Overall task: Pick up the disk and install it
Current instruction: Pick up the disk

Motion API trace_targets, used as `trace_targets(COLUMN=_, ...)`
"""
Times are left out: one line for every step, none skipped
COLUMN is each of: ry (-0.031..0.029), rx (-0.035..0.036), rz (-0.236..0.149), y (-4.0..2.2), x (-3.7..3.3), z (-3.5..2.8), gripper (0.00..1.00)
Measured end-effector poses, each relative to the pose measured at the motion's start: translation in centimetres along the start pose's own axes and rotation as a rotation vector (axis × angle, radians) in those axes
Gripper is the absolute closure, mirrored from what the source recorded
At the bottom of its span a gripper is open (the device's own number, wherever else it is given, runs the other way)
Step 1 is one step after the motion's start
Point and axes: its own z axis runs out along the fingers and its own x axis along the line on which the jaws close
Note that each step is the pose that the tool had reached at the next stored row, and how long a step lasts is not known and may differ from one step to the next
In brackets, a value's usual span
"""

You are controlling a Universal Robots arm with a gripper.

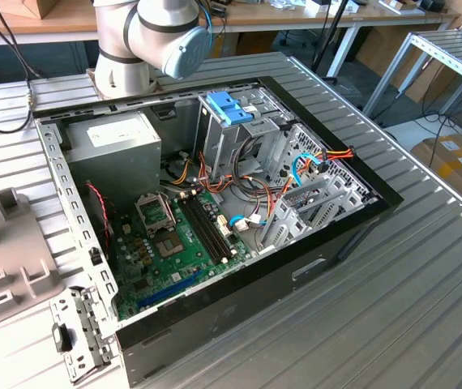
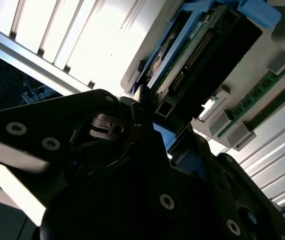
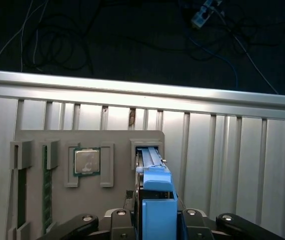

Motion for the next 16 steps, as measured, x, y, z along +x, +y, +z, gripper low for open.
trace_targets(ry=-0.0014, rx=0.0002, rz=0.0, y=0.01, x=-0.01, z=-0.21, gripper=0.63)
trace_targets(ry=-0.0023, rx=0.0002, rz=0.0, y=0.02, x=-0.01, z=-0.32, gripper=0.63)
trace_targets(ry=-0.0033, rx=0.0005, rz=0.0, y=0.02, x=-0.01, z=-0.34, gripper=0.63)
trace_targets(ry=-0.0038, rx=0.0006, rz=0.0, y=0.01, x=-0.01, z=-0.33, gripper=0.63)
trace_targets(ry=-0.004, rx=0.0006, rz=0.0, y=0.01, x=-0.02, z=-0.34, gripper=0.63)
trace_targets(ry=-0.004, rx=0.0004, rz=0.0, y=0.01, x=-0.02, z=-0.35, gripper=0.63)
trace_targets(ry=-0.0041, rx=0.0003, rz=0.0, y=0.02, x=-0.01, z=-0.35, gripper=0.63)
trace_targets(ry=-0.0042, rx=0.0003, rz=0.0, y=0.02, x=-0.01, z=-0.35, gripper=0.63)
trace_targets(ry=-0.0043, rx=0.0003, rz=0.0, y=0.02, x=-0.02, z=-0.36, gripper=0.63)
trace_targets(ry=-0.0044, rx=0.0004, rz=0.0, y=0.02, x=-0.02, z=-0.35, gripper=0.63)
trace_targets(ry=-0.0043, rx=0.0003, rz=0.0, y=0.02, x=-0.01, z=-0.37, gripper=0.63)
trace_targets(ry=-0.0045, rx=0.0003, rz=0.0, y=0.02, x=-0.02, z=-0.39, gripper=0.63)
trace_targets(ry=-0.0045, rx=0.0001, rz=0.0, y=0.03, x=-0.02, z=-0.45, gripper=0.63)
trace_targets(ry=-0.0049, rx=0.0003, rz=0.0, y=0.02, x=-0.02, z=-0.52, gripper=0.63)
trace_targets(ry=-0.0054, rx=0.0003, rz=0.0, y=0.03, x=-0.03, z=-0.64, gripper=0.63)
trace_targets(ry=-0.0059, rx=0.0004, rz=0.0, y=0.04, x=-0.03, z=-0.75, gripper=0.63)
